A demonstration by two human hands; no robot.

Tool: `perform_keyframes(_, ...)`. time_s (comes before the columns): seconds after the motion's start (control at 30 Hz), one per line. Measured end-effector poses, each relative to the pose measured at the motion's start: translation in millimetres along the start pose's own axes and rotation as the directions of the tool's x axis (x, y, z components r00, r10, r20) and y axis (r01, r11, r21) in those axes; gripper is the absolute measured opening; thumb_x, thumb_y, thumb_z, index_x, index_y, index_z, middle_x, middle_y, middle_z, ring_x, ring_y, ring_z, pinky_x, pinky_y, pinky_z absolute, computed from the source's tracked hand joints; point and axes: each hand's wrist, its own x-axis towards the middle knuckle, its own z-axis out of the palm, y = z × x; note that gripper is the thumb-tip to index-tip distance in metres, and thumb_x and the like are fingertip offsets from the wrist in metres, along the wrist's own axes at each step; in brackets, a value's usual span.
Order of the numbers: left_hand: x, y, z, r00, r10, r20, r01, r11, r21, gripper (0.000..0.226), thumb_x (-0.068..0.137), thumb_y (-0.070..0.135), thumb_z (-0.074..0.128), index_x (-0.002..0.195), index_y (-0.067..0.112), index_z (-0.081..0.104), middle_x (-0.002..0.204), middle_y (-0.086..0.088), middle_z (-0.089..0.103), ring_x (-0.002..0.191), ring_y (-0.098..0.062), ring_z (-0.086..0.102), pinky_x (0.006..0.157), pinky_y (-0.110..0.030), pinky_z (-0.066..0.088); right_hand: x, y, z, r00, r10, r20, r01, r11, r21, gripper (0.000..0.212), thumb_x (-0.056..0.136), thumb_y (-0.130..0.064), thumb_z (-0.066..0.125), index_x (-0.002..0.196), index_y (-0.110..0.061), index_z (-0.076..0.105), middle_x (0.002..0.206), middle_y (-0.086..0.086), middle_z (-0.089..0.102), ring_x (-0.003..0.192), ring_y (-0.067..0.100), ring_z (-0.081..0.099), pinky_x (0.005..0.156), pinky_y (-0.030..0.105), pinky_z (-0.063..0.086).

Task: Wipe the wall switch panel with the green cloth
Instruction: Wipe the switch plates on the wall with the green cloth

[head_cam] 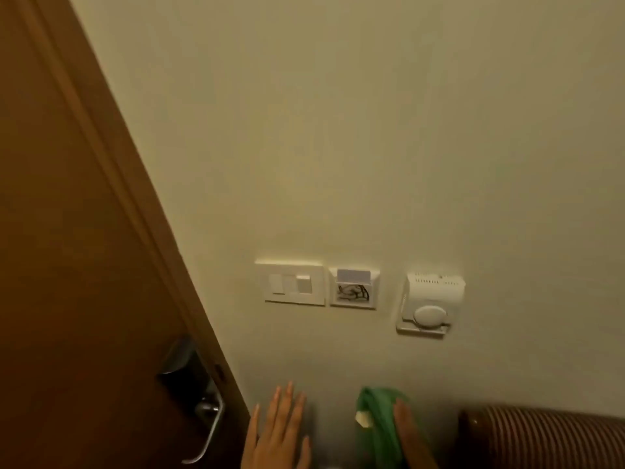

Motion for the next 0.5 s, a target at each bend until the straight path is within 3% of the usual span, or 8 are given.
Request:
perform_keyframes(0.03, 15, -6, -12, 0.999, -0.018, -0.051, 0.017, 0.999, -0.029, 0.071, 0.094, 0.046, 0.050, 0.160, 0.024, 0.057, 0.188, 0.003, 0.004, 0.173, -0.015, 0.009, 0.134, -0.042, 0.008, -6, -17, -3, 0.984, -0.138, -0.108, 0.133, 0.990, -0.055, 0.060, 0.109, 0.006, 0.017, 0.164, 0.002, -0.005, 0.176, -0.015, 0.005, 0.162, -0.003, -0.004, 0.110, 0.002, 0.033)
perform_keyframes(0.07, 35, -9, -30, 0.998, -0.026, -0.052, 0.022, 0.998, -0.061, 0.076, 0.094, 0.048, 0.051, 0.166, 0.023, 0.050, 0.188, 0.002, 0.004, 0.171, -0.018, 0.016, 0.133, -0.043, 0.009, -11, -36, -2, 0.966, -0.159, -0.204, 0.161, 0.987, -0.005, 0.062, 0.109, 0.000, 0.019, 0.167, -0.006, -0.002, 0.177, -0.006, 0.002, 0.164, 0.005, 0.000, 0.119, 0.012, 0.028)
perform_keyframes(0.13, 77, -20, -59, 0.988, -0.041, -0.150, 0.036, 0.999, -0.038, 0.080, 0.101, 0.049, 0.047, 0.175, 0.021, 0.031, 0.188, -0.003, 0.006, 0.168, -0.024, 0.023, 0.134, -0.044, 0.009, -9, -60, -6, 0.928, -0.254, -0.273, 0.258, 0.966, -0.021, 0.076, 0.097, -0.006, 0.041, 0.169, -0.019, 0.019, 0.175, 0.000, 0.023, 0.163, 0.019, 0.025, 0.129, 0.032, 0.028)
perform_keyframes(0.17, 99, -22, -72, 0.981, -0.034, -0.191, 0.027, 0.999, -0.042, 0.080, 0.105, 0.048, 0.044, 0.178, 0.020, 0.024, 0.188, -0.006, 0.009, 0.168, -0.026, 0.022, 0.135, -0.044, 0.008, -4, -72, -15, 0.928, -0.234, -0.290, 0.234, 0.972, -0.036, 0.082, 0.091, -0.003, 0.050, 0.167, -0.023, 0.026, 0.172, 0.002, 0.031, 0.160, 0.023, 0.031, 0.129, 0.040, 0.032)
perform_keyframes(0.23, 138, -24, -95, 0.963, -0.038, -0.266, 0.020, 0.998, -0.068, 0.079, 0.108, 0.045, 0.041, 0.179, 0.018, 0.019, 0.187, -0.009, 0.011, 0.171, -0.028, 0.017, 0.137, -0.046, 0.006, 14, -86, -26, 0.917, -0.242, -0.317, 0.231, 0.970, -0.073, 0.099, 0.083, 0.011, 0.065, 0.167, -0.028, 0.027, 0.171, 0.001, 0.034, 0.160, 0.022, 0.032, 0.125, 0.050, 0.039)
perform_keyframes(0.37, 209, -33, -131, 0.913, -0.021, -0.407, -0.034, 0.991, -0.126, 0.079, 0.110, 0.039, 0.045, 0.180, 0.021, 0.014, 0.188, -0.006, 0.002, 0.174, -0.024, 0.002, 0.139, -0.049, 0.001, 47, -83, -25, 0.951, -0.223, -0.215, 0.190, 0.968, -0.163, 0.113, 0.076, 0.014, 0.072, 0.168, -0.029, 0.022, 0.173, -0.003, 0.029, 0.162, 0.021, 0.027, 0.125, 0.051, 0.038)
perform_keyframes(0.5, 260, -35, -144, 0.856, 0.052, -0.515, -0.103, 0.992, -0.071, 0.081, 0.111, 0.038, 0.045, 0.180, 0.026, 0.003, 0.187, -0.004, -0.011, 0.174, -0.025, -0.010, 0.140, -0.050, -0.005, 51, -62, -11, 0.929, -0.298, -0.220, 0.225, 0.926, -0.303, 0.094, 0.083, -0.004, 0.051, 0.167, -0.032, 0.021, 0.174, -0.007, 0.026, 0.163, 0.020, 0.024, 0.130, 0.044, 0.028)
